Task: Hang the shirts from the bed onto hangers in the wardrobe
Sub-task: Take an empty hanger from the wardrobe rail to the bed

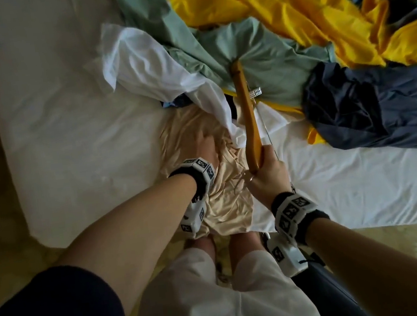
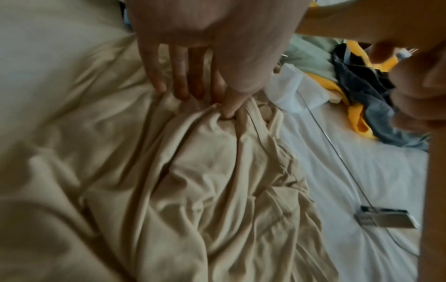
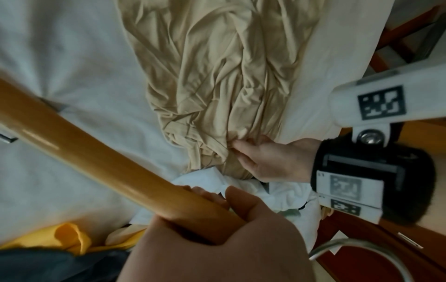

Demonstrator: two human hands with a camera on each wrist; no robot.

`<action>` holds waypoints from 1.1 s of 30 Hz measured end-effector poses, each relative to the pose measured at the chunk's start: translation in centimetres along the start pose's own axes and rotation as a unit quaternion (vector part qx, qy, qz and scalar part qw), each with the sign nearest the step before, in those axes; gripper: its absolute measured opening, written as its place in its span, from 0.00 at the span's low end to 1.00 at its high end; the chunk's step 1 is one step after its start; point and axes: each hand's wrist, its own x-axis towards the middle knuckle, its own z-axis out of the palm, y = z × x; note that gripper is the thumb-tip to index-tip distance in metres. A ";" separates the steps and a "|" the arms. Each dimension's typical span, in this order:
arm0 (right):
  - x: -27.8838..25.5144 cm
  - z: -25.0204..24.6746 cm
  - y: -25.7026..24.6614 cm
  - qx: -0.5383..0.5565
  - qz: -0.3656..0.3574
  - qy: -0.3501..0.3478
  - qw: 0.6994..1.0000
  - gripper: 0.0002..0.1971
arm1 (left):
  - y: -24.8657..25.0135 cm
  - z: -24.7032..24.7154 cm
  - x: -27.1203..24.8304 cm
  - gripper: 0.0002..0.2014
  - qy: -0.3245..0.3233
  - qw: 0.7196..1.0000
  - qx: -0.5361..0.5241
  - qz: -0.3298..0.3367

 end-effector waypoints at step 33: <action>-2.2 -3.9 -1.9 0.059 -0.136 -0.059 0.987 0.12 | -2.8 -9.2 -12.4 0.07 0.149 0.955 -0.248 0.069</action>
